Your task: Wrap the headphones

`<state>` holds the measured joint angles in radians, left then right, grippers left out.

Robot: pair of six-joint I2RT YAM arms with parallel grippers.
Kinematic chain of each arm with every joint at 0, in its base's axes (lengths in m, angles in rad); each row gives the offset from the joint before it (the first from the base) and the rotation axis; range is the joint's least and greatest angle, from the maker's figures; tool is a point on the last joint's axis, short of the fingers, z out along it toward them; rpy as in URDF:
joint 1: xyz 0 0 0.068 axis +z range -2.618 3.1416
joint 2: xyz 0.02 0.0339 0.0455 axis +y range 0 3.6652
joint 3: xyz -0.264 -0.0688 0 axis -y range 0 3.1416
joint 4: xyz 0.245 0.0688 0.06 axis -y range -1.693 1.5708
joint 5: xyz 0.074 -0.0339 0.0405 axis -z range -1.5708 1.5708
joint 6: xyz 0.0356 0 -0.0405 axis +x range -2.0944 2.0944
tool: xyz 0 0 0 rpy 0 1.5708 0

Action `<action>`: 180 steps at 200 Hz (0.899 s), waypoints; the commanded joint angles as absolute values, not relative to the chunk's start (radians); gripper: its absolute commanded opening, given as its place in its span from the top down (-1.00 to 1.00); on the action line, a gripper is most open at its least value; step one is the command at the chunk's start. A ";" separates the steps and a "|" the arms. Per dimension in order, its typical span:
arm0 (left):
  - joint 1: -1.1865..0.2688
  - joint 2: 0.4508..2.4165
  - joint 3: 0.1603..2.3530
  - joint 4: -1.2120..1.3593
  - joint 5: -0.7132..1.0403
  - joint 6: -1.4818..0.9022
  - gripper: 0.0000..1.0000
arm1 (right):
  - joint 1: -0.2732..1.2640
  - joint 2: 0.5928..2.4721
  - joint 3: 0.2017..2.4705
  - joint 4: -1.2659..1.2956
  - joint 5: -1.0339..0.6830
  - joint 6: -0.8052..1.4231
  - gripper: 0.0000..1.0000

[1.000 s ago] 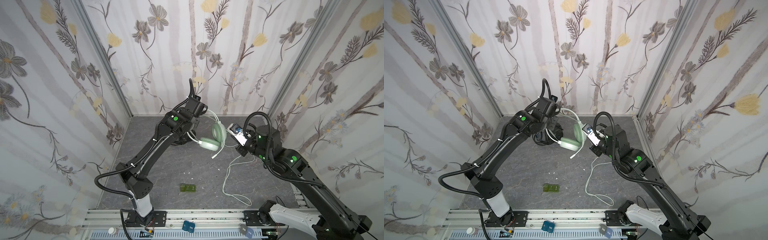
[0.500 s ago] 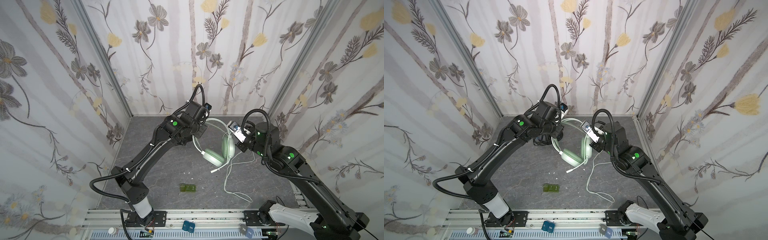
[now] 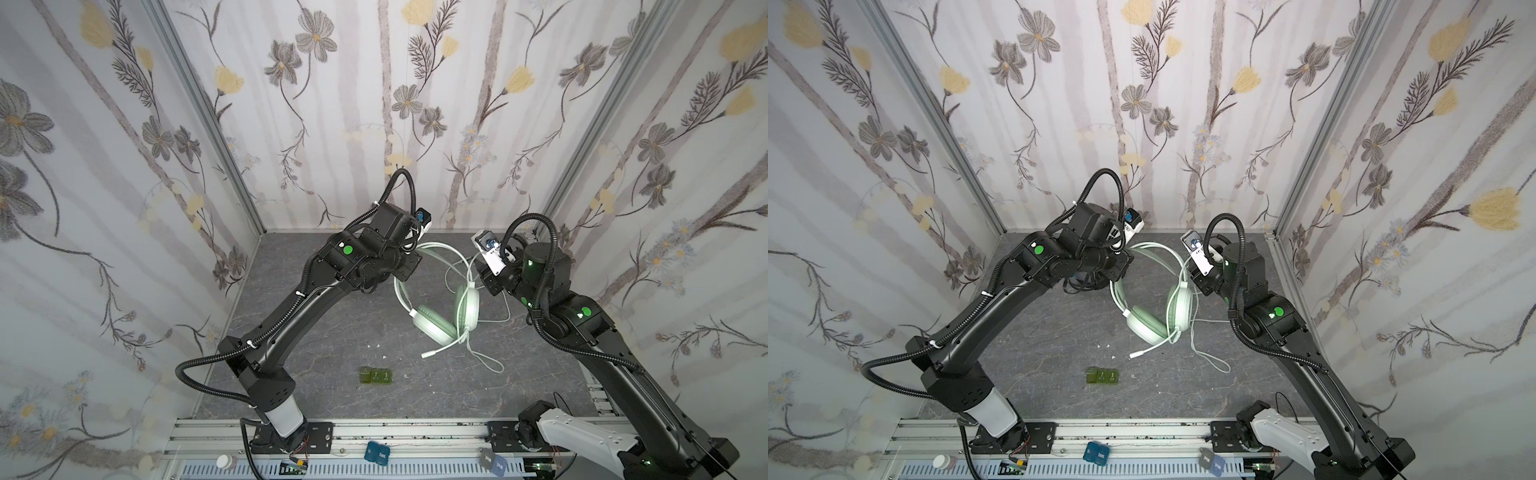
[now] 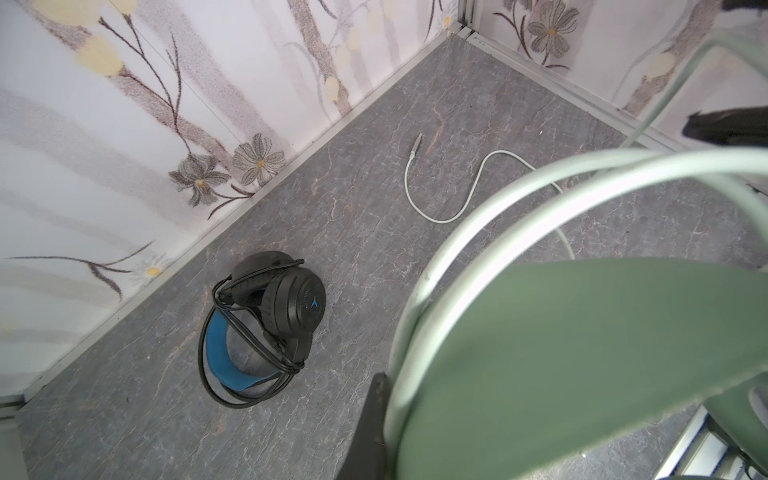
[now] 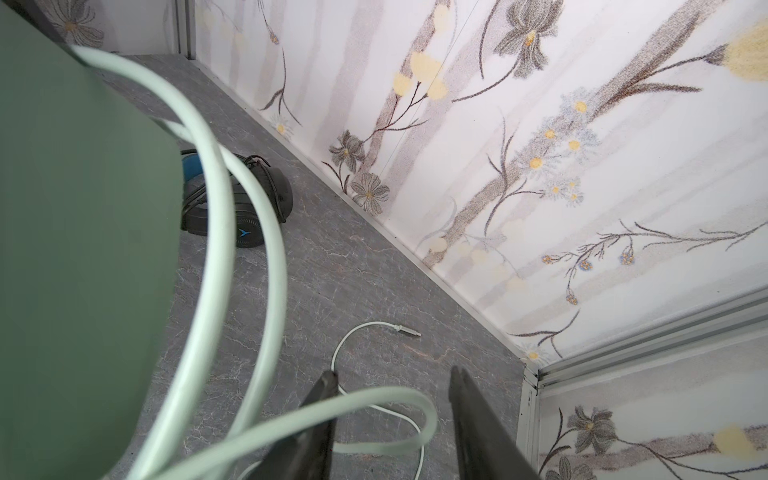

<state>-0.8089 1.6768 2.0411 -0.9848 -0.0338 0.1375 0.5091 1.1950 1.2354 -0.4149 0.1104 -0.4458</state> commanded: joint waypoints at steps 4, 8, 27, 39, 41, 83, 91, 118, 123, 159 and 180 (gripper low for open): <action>-0.807 1.681 2.060 -0.958 0.027 0.109 1.00 | 0.502 1.190 1.220 -0.340 0.082 -0.418 0.10; -0.807 1.681 2.060 -0.954 0.030 0.108 1.00 | 0.500 1.190 1.216 -0.338 0.081 -0.415 0.10; -0.805 1.674 2.065 -0.936 0.048 0.088 1.00 | 0.486 1.184 1.197 -0.325 0.074 -0.398 0.08; -0.801 1.671 2.073 -0.930 0.065 0.074 1.00 | 0.474 1.177 1.184 -0.315 0.066 -0.386 0.08; -0.801 1.671 2.074 -0.930 0.068 0.072 1.00 | 0.473 1.177 1.183 -0.313 0.063 -0.384 0.07; -0.790 1.656 2.092 -0.905 0.128 0.022 1.00 | 0.422 1.156 1.160 -0.276 -0.008 -0.329 0.00; -0.789 1.656 2.097 -0.904 0.139 0.015 1.00 | 0.417 1.154 1.158 -0.269 -0.023 -0.324 -0.03; -0.786 1.655 2.120 -0.903 0.184 -0.007 1.00 | 0.409 1.154 1.154 -0.245 -0.054 -0.308 -0.07; -0.784 1.653 2.121 -0.897 0.193 -0.015 1.00 | 0.408 1.151 1.151 -0.239 -0.059 -0.304 -0.08; -0.780 1.634 2.131 -0.841 0.242 -0.084 1.00 | 0.395 1.112 1.109 -0.167 -0.127 -0.285 -0.17; -0.781 1.632 2.150 -0.807 0.259 -0.120 1.00 | 0.384 1.090 1.080 -0.119 -0.174 -0.269 -0.18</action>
<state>-0.7818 1.6451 2.1246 -0.9352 0.1928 -0.0341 0.3916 1.1061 1.1027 -0.2291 -0.0994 -0.2970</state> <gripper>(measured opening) 0.062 0.592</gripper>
